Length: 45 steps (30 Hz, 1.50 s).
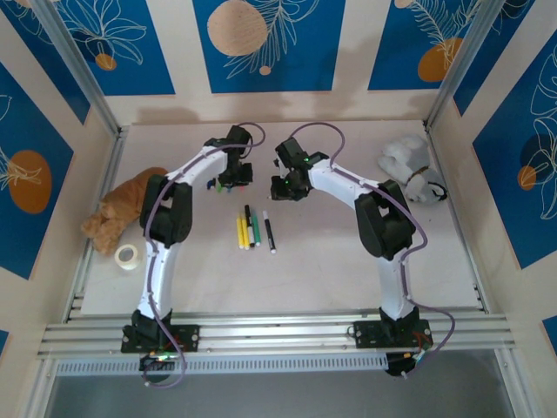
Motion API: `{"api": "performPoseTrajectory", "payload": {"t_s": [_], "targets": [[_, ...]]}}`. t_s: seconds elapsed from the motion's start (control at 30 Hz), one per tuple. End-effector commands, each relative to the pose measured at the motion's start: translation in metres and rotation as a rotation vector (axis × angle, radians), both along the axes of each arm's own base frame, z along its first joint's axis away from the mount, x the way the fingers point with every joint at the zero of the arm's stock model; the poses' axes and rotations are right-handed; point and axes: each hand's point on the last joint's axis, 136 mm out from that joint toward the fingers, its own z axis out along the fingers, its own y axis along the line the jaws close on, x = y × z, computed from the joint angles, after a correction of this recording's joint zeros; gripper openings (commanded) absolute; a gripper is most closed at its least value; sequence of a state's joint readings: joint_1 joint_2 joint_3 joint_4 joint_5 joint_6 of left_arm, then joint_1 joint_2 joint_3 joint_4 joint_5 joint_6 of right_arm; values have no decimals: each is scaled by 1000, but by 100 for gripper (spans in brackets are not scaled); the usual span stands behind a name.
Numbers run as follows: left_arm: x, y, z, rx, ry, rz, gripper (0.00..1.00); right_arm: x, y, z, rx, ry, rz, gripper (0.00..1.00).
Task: Open the pen caps
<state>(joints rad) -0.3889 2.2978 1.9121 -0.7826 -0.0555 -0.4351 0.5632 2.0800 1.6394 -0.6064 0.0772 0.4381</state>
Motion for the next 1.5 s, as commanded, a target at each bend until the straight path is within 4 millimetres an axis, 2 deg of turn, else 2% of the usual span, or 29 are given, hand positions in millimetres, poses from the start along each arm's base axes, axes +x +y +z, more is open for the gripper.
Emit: {"api": "performPoseTrajectory", "payload": {"t_s": [0.0, 0.13, 0.27, 0.33, 0.47, 0.6, 0.7, 0.77, 0.93, 1.2, 1.47], "targets": [[-10, 25, -15, 124, 81, -4, 0, 3, 3, 13, 13, 5, 8, 27], [-11, 33, -25, 133, 94, 20, 4, 6, -5, 5, -48, 8, 16, 39], [-9, 36, -25, 132, 87, 28, 8, 5, -9, 1, -51, 22, 16, 39], [-7, 37, -21, 138, 72, 27, 16, 2, -9, 0, -47, 21, 20, 39], [1, 39, -2, 137, 16, 31, 24, -1, -8, -4, -52, 28, 23, 39], [9, 41, 27, 131, -60, 46, 33, 3, -9, -10, -69, 36, 37, 39], [10, 40, 52, 110, -108, 54, 35, 5, -9, -15, -80, 45, 52, 39], [8, 40, 67, 93, -135, 59, 39, 6, -10, -21, -95, 56, 59, 39], [-11, 42, 94, 37, -190, 75, 40, 5, -6, -32, -77, 83, 62, 37], [-45, 53, 113, -17, -242, 112, 40, -4, 20, -39, -19, 111, 109, 35], [-47, 53, 123, -19, -255, 99, 40, 2, 32, -47, -13, 132, 117, 35]]}}
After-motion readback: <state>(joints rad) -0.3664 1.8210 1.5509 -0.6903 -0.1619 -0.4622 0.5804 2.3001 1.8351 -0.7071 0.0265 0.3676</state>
